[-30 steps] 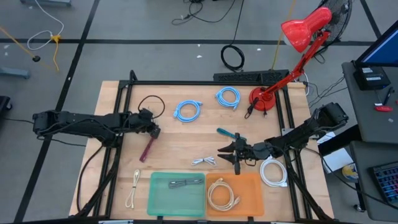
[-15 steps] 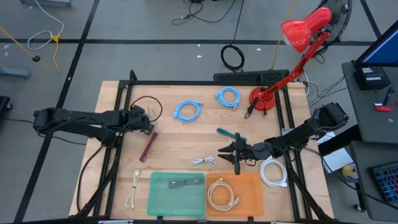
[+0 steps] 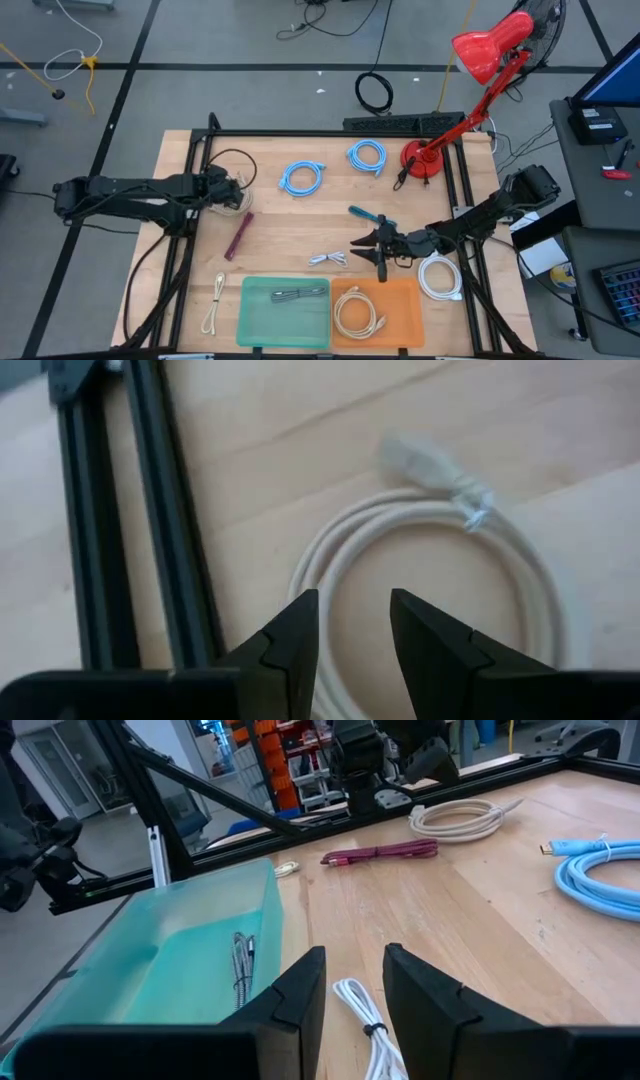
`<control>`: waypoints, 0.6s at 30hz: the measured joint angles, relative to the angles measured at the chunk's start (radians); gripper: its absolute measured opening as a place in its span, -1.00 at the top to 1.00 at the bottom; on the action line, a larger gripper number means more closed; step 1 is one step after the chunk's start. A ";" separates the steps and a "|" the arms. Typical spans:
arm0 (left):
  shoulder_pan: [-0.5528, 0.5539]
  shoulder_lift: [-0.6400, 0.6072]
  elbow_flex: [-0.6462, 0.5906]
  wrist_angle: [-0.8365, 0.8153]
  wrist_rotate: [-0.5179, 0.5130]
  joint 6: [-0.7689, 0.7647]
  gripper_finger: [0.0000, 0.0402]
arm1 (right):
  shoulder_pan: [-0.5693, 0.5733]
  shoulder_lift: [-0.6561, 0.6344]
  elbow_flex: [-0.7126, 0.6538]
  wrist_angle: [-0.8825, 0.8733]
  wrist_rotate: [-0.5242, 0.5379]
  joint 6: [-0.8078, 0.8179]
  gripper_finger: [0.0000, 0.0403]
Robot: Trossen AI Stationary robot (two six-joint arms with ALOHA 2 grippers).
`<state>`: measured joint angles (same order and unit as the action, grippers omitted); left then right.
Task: Pick & Place USB Port
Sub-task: Put the light brown HDMI cable into the orange bin
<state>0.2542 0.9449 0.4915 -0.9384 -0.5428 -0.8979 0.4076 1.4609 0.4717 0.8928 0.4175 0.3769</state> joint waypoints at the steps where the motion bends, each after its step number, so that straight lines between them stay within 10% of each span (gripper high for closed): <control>1: 0.023 0.011 0.000 -0.002 0.010 0.003 0.35 | 0.000 0.000 0.000 0.000 0.000 -0.002 0.54; 18: 0.258 0.323 0.000 0.193 0.130 0.216 0.35 | 0.001 0.000 0.000 -0.012 -0.001 -0.023 0.54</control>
<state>0.5121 1.2678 0.4915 -0.7452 -0.4127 -0.6821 0.4089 1.4610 0.4717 0.8809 0.4168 0.3541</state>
